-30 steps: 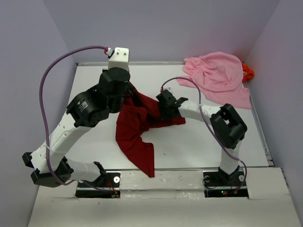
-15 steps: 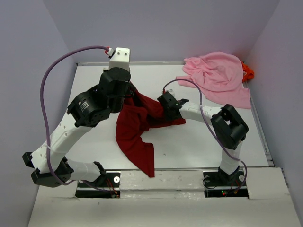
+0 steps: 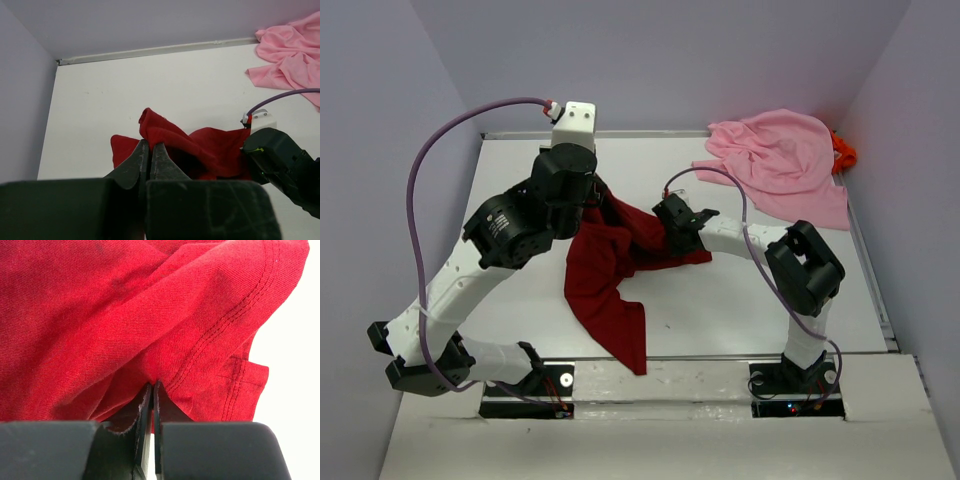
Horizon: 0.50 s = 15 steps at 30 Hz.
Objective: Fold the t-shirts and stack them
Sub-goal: Flatten the tshirt out
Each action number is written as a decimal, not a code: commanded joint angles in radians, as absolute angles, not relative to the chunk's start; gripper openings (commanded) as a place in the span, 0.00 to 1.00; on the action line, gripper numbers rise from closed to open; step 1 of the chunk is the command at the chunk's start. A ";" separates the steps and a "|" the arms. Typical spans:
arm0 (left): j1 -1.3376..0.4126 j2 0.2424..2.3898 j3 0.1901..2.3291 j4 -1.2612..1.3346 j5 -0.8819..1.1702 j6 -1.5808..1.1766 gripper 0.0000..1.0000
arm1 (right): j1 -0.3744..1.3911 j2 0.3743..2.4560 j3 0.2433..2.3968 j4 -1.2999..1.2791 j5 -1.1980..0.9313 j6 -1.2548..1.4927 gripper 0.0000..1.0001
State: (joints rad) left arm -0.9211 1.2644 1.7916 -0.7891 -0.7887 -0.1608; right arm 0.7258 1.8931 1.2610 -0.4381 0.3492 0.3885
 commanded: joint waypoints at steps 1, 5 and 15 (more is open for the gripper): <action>-0.916 1.246 1.792 -0.742 -0.798 -0.152 0.00 | 0.724 1.852 1.256 -0.426 0.362 0.388 0.04; -0.917 1.244 1.776 -0.741 -0.799 -0.152 0.00 | 0.724 1.836 1.256 -0.431 0.364 0.387 0.00; -0.917 1.233 1.714 -0.698 -0.778 -0.156 0.00 | 0.724 1.732 1.321 -0.498 0.400 0.354 0.00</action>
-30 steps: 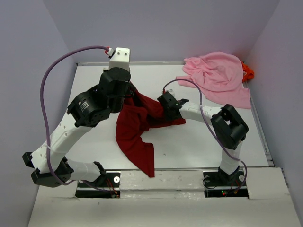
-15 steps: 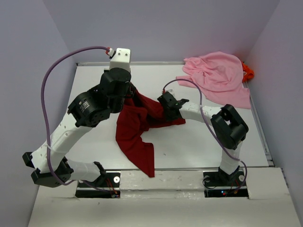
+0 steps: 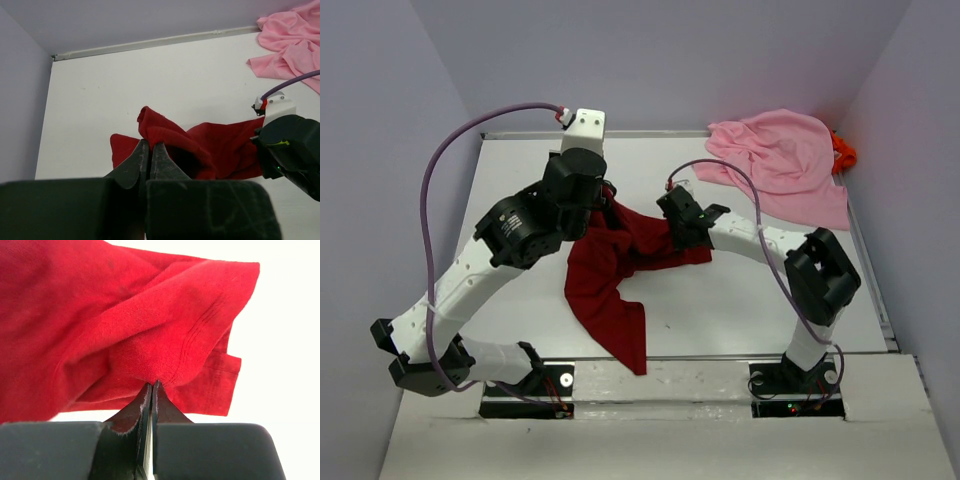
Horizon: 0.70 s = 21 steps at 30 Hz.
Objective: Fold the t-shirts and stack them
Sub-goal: Flatten the tshirt out
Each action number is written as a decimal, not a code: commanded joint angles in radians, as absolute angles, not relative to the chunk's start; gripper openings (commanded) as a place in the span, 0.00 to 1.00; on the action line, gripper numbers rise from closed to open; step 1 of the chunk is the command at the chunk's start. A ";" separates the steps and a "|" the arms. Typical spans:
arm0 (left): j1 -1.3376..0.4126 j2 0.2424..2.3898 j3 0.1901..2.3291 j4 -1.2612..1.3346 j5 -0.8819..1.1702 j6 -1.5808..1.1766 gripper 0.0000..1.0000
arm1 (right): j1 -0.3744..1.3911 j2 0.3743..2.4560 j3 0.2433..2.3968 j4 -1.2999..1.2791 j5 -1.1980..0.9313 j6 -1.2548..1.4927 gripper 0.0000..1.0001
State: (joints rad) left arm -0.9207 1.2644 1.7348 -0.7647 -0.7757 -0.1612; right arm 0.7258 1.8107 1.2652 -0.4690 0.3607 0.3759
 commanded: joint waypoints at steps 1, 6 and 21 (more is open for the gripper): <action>-0.917 1.230 1.706 -0.695 -0.776 -0.155 0.00 | 0.724 1.721 1.327 -0.503 0.402 0.350 0.00; -0.917 1.187 1.626 -0.658 -0.776 -0.152 0.00 | 0.724 1.622 1.364 -0.555 0.428 0.334 0.00; -0.919 1.081 1.891 -0.742 -0.923 -0.042 0.00 | 0.724 1.180 1.690 -0.862 0.600 0.253 0.00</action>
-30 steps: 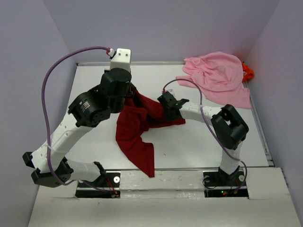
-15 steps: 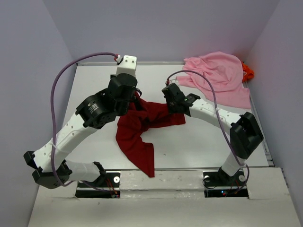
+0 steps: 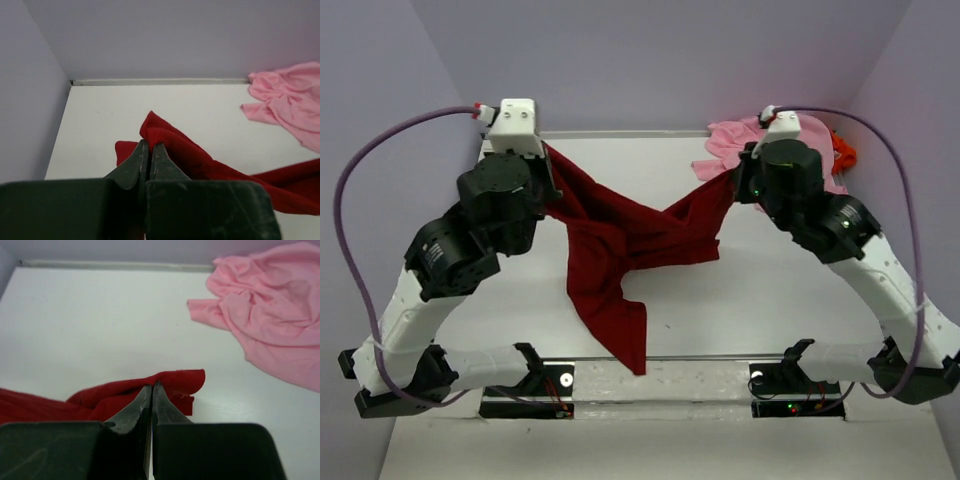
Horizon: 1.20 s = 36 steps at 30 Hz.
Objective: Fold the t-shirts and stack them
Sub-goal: Flatten the tshirt out
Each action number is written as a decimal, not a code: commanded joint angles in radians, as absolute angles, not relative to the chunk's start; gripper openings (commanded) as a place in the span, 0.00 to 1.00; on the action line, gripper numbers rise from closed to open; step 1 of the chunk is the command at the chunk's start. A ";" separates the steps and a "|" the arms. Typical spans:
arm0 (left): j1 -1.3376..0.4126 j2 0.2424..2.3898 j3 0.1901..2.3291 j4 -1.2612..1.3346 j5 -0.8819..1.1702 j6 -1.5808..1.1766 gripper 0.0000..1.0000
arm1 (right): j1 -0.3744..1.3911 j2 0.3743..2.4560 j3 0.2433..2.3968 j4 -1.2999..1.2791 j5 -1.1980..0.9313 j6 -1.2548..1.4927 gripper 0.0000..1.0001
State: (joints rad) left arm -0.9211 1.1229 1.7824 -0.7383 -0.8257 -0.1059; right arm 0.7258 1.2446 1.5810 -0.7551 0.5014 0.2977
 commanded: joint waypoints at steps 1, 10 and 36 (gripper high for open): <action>-0.919 1.081 1.910 -0.750 -0.945 -0.016 0.00 | 0.724 1.164 1.706 -0.868 0.632 0.244 0.00; -0.925 1.029 1.931 -0.752 -0.977 0.006 0.00 | 0.724 1.095 1.881 -0.982 0.612 0.252 0.00; -0.783 1.169 1.764 -0.370 -0.826 0.180 0.00 | 0.715 1.308 1.858 -0.816 0.664 0.109 0.00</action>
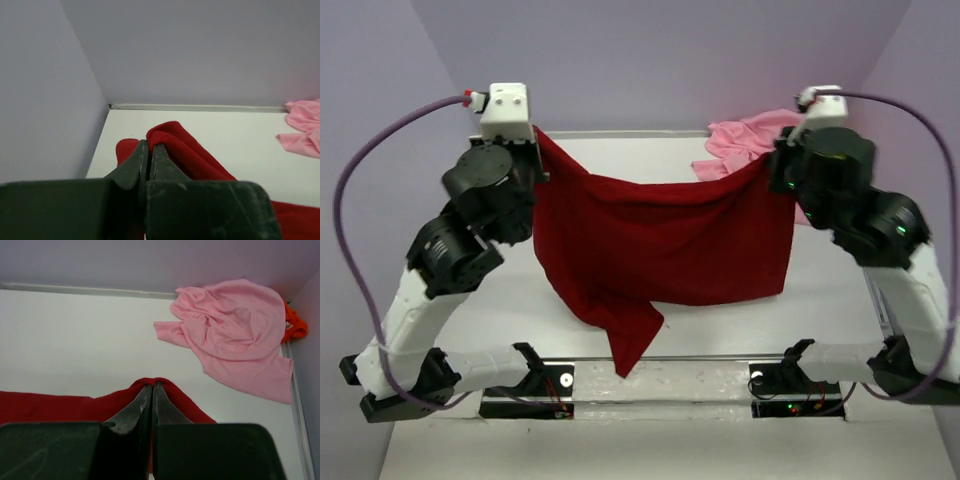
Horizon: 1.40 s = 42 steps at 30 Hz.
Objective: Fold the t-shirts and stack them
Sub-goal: Flatten the tshirt out
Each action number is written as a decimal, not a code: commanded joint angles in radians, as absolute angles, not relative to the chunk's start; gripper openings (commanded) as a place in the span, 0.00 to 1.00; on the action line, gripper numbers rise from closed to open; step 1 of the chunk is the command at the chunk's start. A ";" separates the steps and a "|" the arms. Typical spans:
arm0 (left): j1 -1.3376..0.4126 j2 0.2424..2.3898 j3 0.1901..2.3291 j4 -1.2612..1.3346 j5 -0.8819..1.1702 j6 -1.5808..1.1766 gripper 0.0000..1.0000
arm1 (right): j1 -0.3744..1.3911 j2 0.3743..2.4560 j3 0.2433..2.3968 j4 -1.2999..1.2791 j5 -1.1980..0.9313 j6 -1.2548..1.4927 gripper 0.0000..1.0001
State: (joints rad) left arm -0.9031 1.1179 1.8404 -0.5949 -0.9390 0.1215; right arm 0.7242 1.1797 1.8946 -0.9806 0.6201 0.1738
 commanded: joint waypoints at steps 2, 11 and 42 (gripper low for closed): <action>-0.708 1.192 1.734 -0.322 -0.804 0.175 0.00 | 0.666 1.351 1.848 -0.757 0.593 0.113 0.00; -0.448 1.465 1.859 -0.319 -0.566 0.009 0.00 | 0.397 1.598 1.884 -0.641 0.396 0.206 0.00; -0.255 2.226 2.411 -0.489 -0.528 -0.143 0.82 | 0.270 2.385 2.378 -0.577 0.213 0.190 0.94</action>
State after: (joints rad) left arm -0.2787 2.2635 2.3363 -0.4950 -0.4927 -0.1196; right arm 0.2741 2.3974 2.3199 -0.6197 0.2405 0.2062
